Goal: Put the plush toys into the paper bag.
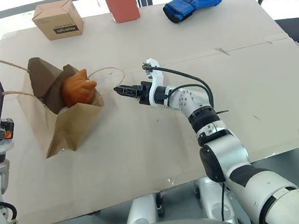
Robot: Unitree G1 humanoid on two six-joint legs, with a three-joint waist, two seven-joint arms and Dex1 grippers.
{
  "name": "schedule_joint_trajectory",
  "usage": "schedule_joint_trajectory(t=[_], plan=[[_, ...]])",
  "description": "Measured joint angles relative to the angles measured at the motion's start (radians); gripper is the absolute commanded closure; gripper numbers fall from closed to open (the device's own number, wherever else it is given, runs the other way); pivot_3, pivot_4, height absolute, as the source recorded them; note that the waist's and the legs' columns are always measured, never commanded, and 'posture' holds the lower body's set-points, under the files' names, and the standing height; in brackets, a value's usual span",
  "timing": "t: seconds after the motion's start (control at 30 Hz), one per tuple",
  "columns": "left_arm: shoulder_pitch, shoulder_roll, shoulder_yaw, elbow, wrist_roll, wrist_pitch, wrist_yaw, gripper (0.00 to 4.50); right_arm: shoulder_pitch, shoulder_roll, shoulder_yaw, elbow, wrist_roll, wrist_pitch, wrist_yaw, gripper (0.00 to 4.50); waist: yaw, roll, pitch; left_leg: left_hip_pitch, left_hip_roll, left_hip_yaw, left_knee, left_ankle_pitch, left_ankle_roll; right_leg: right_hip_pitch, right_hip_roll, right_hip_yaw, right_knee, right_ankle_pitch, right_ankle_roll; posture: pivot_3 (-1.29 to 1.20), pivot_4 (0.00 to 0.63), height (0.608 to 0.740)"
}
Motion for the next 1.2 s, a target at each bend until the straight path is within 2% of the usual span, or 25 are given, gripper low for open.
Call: schedule_joint_trajectory(t=[0.2,0.3,0.37,0.43,0.53,0.57,0.67,0.77,0.87,1.2], plan=[[-0.074,0.004,-0.107,-0.012,-0.068,0.029,0.008,4.50,0.001,-0.001,-0.017,-0.041,0.007,0.013,-0.002,1.57,0.002,0.000,0.000,0.000,0.000,0.000,0.000,0.000,0.000,0.000,0.000,0.000,0.001,0.000,0.000,0.00,0.150,0.740],[-0.099,0.009,-0.123,-0.004,-0.077,0.039,0.008,4.50,0.005,-0.002,-0.033,-0.090,0.025,0.038,-0.007,1.57,0.000,0.000,0.000,0.000,0.000,0.000,0.000,0.000,0.000,0.000,0.001,0.000,0.001,0.000,0.001,0.00,0.150,0.740],[-0.135,0.016,-0.145,0.021,-0.077,0.044,-0.002,4.50,0.041,-0.005,-0.045,-0.195,0.063,0.108,-0.010,2.07,0.001,0.000,0.000,0.000,0.000,-0.001,0.000,0.000,0.000,0.000,0.001,-0.001,0.001,0.002,0.003,0.00,0.150,0.740],[-0.162,0.020,-0.159,0.047,-0.077,0.052,-0.009,4.50,0.105,-0.014,-0.038,-0.315,0.116,0.220,-0.003,2.81,0.002,0.000,0.000,0.000,0.000,-0.001,-0.001,0.000,0.000,0.000,0.001,-0.001,0.001,0.002,0.003,0.00,0.150,0.740],[-0.189,0.027,-0.172,0.082,-0.077,0.062,-0.023,4.50,0.229,-0.038,0.008,-0.495,0.186,0.402,0.000,4.24,0.003,0.000,0.000,0.000,0.000,-0.001,-0.001,0.000,0.000,0.000,0.001,-0.001,0.000,0.002,0.003,0.00,0.150,0.740],[-0.189,0.029,-0.173,0.085,-0.077,0.063,-0.024,4.50,0.253,-0.042,0.019,-0.529,0.194,0.430,-0.002,4.38,0.003,0.000,0.000,0.000,0.000,-0.001,-0.001,0.000,0.000,0.000,0.001,-0.001,0.000,0.002,0.003,0.00,0.150,0.740],[-0.203,0.034,-0.181,0.095,-0.077,0.079,-0.035,4.50,0.316,-0.069,0.027,-0.658,0.200,0.461,-0.035,4.38,0.002,0.000,0.000,0.001,0.000,-0.001,0.000,0.000,0.000,0.000,0.001,-0.001,0.001,0.000,0.000,0.00,0.150,0.740],[-0.212,0.038,-0.183,0.107,-0.078,0.086,-0.045,4.50,0.338,-0.094,0.006,-0.735,0.204,0.471,-0.077,3.43,0.002,0.000,0.000,0.001,0.000,-0.001,0.000,0.000,0.000,0.000,0.001,-0.001,0.001,0.000,0.000,0.00,0.150,0.740],[-0.249,0.057,-0.187,0.135,-0.077,0.099,-0.056,4.50,0.362,-0.102,-0.037,-0.800,0.223,0.494,-0.149,2.10,0.006,0.000,0.000,0.000,0.000,-0.001,0.000,0.000,0.000,0.000,0.001,-0.001,0.001,0.000,0.000,0.00,0.150,0.740],[-0.300,0.073,-0.202,0.171,-0.076,0.142,-0.090,4.50,0.419,-0.092,-0.108,-0.834,0.244,0.554,-0.328,2.10,0.003,0.000,0.000,0.000,0.000,-0.001,0.000,0.000,0.000,0.000,0.001,0.000,0.000,0.000,0.000,0.00,0.150,0.740]])
